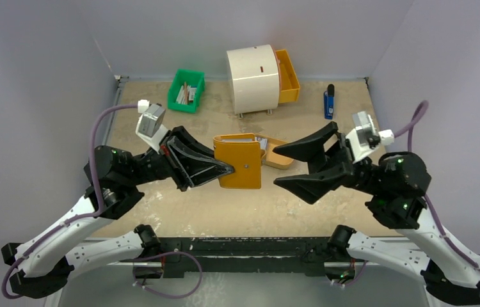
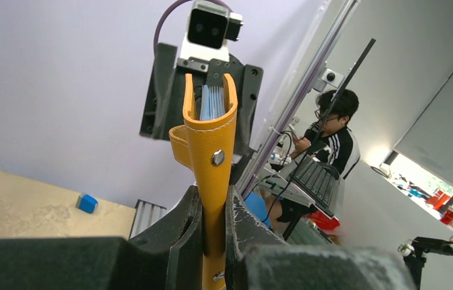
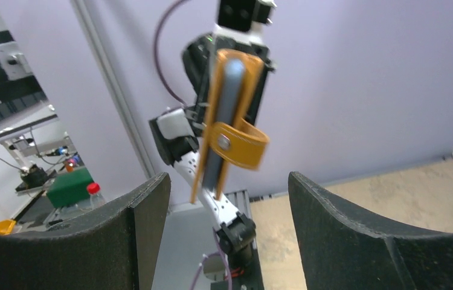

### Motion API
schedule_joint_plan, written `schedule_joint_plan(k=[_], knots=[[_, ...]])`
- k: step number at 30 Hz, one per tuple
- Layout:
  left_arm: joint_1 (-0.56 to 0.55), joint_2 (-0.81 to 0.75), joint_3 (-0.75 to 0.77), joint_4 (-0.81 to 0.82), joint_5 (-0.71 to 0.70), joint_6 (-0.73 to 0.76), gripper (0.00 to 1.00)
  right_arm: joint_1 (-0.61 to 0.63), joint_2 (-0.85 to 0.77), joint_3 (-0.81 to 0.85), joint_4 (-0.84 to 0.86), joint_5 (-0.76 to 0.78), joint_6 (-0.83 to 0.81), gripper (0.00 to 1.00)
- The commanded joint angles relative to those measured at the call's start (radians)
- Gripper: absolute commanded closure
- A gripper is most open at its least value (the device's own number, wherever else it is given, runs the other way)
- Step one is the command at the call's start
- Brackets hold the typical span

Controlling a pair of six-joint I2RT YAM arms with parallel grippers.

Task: Put the credit cards into the card holder
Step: Close the card holder at the center of the board.

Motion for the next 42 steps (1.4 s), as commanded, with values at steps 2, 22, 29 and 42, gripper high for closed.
schedule_joint_plan(k=[2, 22, 29, 42], knots=[[-0.003, 0.015, 0.052, 0.128, 0.053, -0.057, 1.00, 0.004, -0.019, 0.021, 0.112, -0.017, 0.036, 0.26], [-0.002, 0.021, 0.069, 0.027, 0.057, 0.015, 1.00, 0.005, 0.140, 0.215, -0.169, 0.221, 0.068, 0.33], [-0.002, -0.003, 0.105, -0.017, 0.014, 0.051, 1.00, 0.005, 0.141, 0.227, -0.450, 0.312, 0.011, 0.41], [-0.002, -0.017, 0.131, -0.037, -0.096, 0.036, 1.00, 0.004, -0.041, 0.078, -0.166, 0.207, -0.039, 0.24]])
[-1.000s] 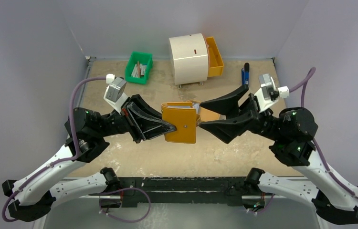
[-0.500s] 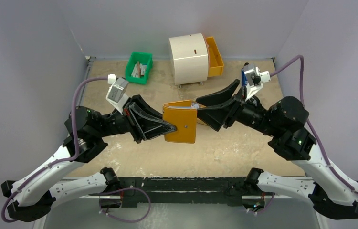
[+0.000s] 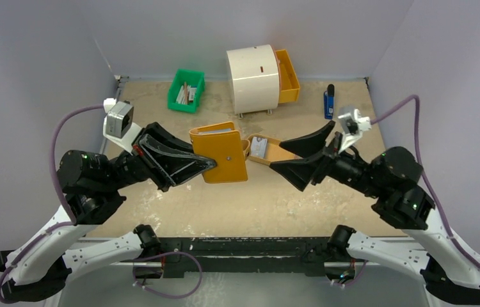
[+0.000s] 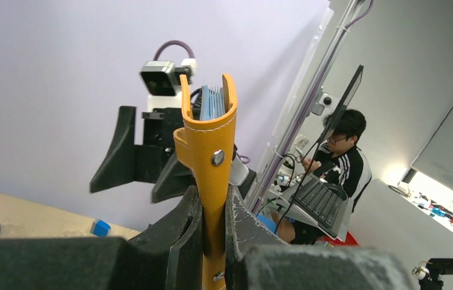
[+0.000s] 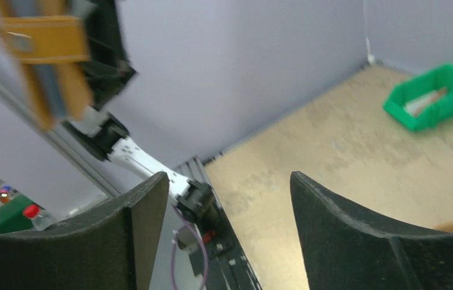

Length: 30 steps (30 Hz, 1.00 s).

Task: Put the credit cards into the card holder
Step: Close the card holder at the center of the board.

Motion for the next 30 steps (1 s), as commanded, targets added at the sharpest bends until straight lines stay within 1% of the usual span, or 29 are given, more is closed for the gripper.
schedule_joint_plan(k=[1, 2, 4, 7, 15, 18, 22, 24, 25, 27, 29, 30], knots=[[-0.002, 0.006, 0.044, 0.025, -0.050, 0.007, 1.00, -0.001, -0.054, -0.021, 0.270, -0.118, -0.010, 0.22], [-0.002, 0.007, 0.043, 0.015, -0.056, 0.012, 1.00, 0.000, -0.060, -0.026, 0.310, -0.137, 0.000, 0.20], [-0.003, 0.008, 0.038, 0.008, -0.071, 0.019, 1.00, 0.000, -0.053, -0.011, 0.336, -0.151, 0.016, 0.19], [-0.002, 0.027, 0.038, 0.014, -0.071, 0.014, 1.00, -0.001, -0.003, 0.057, 0.297, -0.164, 0.024, 0.17], [-0.002, 0.050, 0.036, 0.001, -0.075, 0.017, 1.00, -0.002, 0.114, 0.139, 0.292, -0.185, 0.065, 0.15], [-0.002, 0.053, 0.035, -0.008, -0.078, 0.021, 1.00, 0.000, 0.153, 0.183, 0.247, -0.158, 0.061, 0.14], [-0.002, 0.053, 0.034, -0.025, -0.085, 0.034, 1.00, 0.000, 0.169, 0.195, 0.227, -0.099, 0.067, 0.15], [-0.002, 0.054, 0.034, -0.030, -0.086, 0.039, 1.00, -0.001, 0.169, 0.198, 0.198, -0.069, 0.068, 0.19], [-0.002, 0.055, 0.035, -0.030, -0.086, 0.041, 1.00, -0.001, 0.165, 0.194, 0.195, -0.057, 0.069, 0.23], [-0.003, 0.055, 0.036, -0.034, -0.087, 0.046, 1.00, 0.000, 0.153, 0.178, 0.201, -0.049, 0.073, 0.38], [-0.002, 0.054, 0.035, -0.040, -0.090, 0.053, 1.00, 0.000, 0.138, 0.160, 0.209, -0.054, 0.077, 0.46], [-0.002, 0.053, 0.036, -0.044, -0.092, 0.056, 1.00, -0.001, 0.130, 0.152, 0.211, -0.057, 0.079, 0.49]])
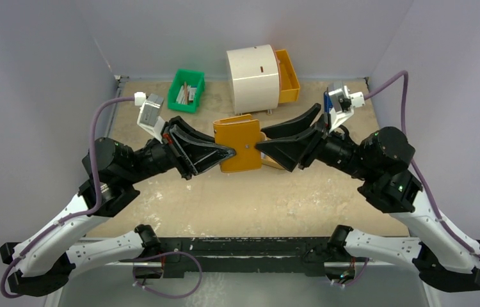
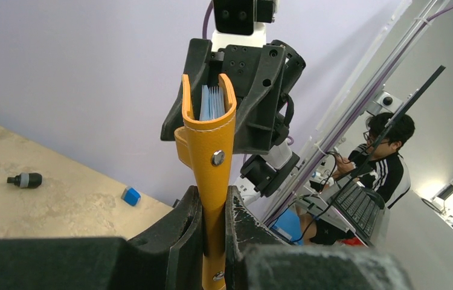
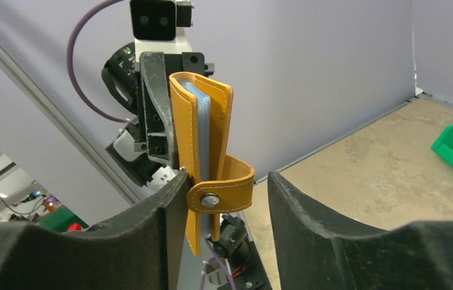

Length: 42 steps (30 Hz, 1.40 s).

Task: Put the credit cards into the card holder
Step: Close the card holder at the center of the board.

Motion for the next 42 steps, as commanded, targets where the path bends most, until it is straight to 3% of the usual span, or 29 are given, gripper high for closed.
schedule_joint_plan(k=[1, 18, 30, 42], knots=[[-0.003, -0.016, 0.026, 0.047, -0.003, 0.028, 1.00, -0.003, -0.043, -0.003, 0.035, 0.037, 0.009, 0.50], [-0.002, -0.019, 0.019, 0.038, -0.015, 0.040, 1.00, -0.003, -0.050, 0.003, -0.031, 0.007, 0.019, 1.00], [-0.002, -0.020, 0.039, -0.112, -0.130, 0.123, 1.00, -0.003, -0.119, -0.012, -0.083, -0.006, -0.006, 1.00], [-0.003, 0.011, 0.054, -0.115, -0.204, 0.155, 1.00, -0.002, -0.113, -0.044, -0.029, -0.058, -0.002, 1.00]])
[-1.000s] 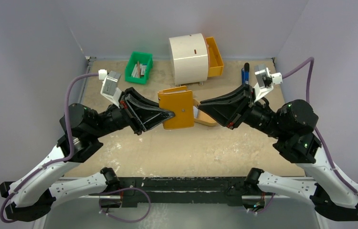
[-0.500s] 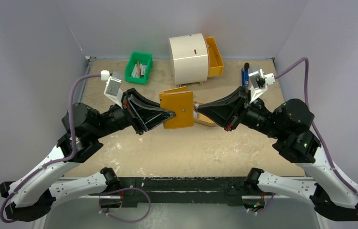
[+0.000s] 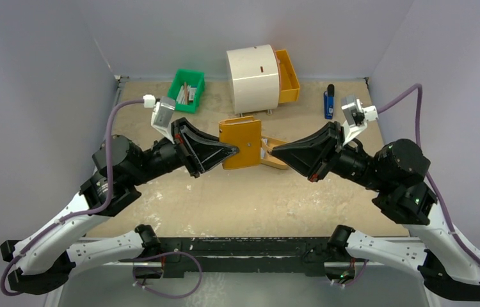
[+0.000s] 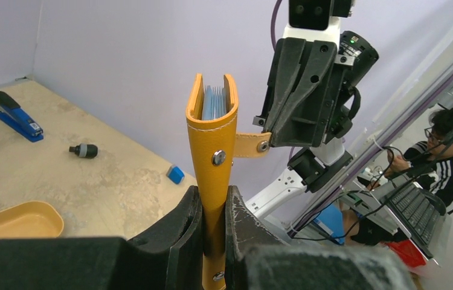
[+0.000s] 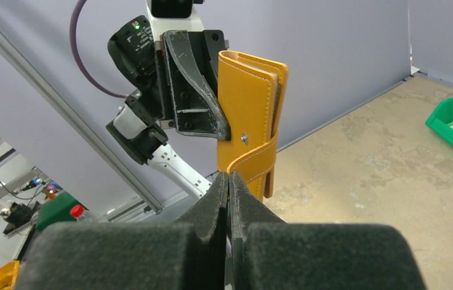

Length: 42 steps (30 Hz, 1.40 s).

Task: Put the credit cards into the card holder
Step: Close the card holder at the center of the board.

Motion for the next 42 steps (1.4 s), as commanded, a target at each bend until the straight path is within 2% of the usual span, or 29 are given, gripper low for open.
schedule_joint_plan(k=[1, 6, 10, 12, 15, 22, 25, 28, 37, 39, 42], knots=[[0.008, 0.004, 0.046, 0.028, -0.094, 0.036, 1.00, -0.001, 0.006, 0.006, 0.080, -0.047, -0.009, 1.00], [0.009, -0.004, 0.079, -0.016, -0.108, 0.055, 1.00, -0.001, 0.003, -0.004, 0.064, -0.023, -0.023, 1.00], [0.009, -0.007, 0.094, -0.040, -0.109, 0.065, 1.00, -0.001, 0.000, -0.009, 0.051, -0.011, -0.025, 0.65], [0.009, -0.008, 0.093, -0.044, -0.109, 0.065, 1.00, 0.000, -0.005, -0.013, 0.048, 0.004, -0.024, 0.53], [0.010, -0.008, 0.092, -0.045, -0.108, 0.064, 1.00, 0.000, -0.005, -0.011, 0.041, 0.020, -0.019, 0.44], [0.010, -0.002, 0.093, -0.038, -0.094, 0.059, 1.00, -0.001, 0.039, 0.040, -0.001, 0.101, -0.014, 0.31], [0.009, -0.002, 0.092, -0.040, -0.094, 0.058, 1.00, 0.000, 0.072, 0.065, -0.025, 0.125, -0.013, 0.30], [0.010, -0.004, 0.088, -0.040, -0.095, 0.059, 1.00, 0.000, 0.085, 0.075, -0.012, 0.128, -0.010, 0.34], [0.010, -0.011, 0.080, -0.038, -0.096, 0.059, 1.00, 0.000, 0.118, 0.094, -0.002, 0.130, -0.003, 0.54], [0.009, -0.013, 0.078, -0.038, -0.096, 0.060, 1.00, -0.001, 0.111, 0.085, 0.009, 0.131, 0.000, 0.55], [0.009, -0.015, 0.076, -0.041, -0.098, 0.062, 1.00, -0.001, 0.093, 0.068, 0.021, 0.146, 0.004, 0.50]])
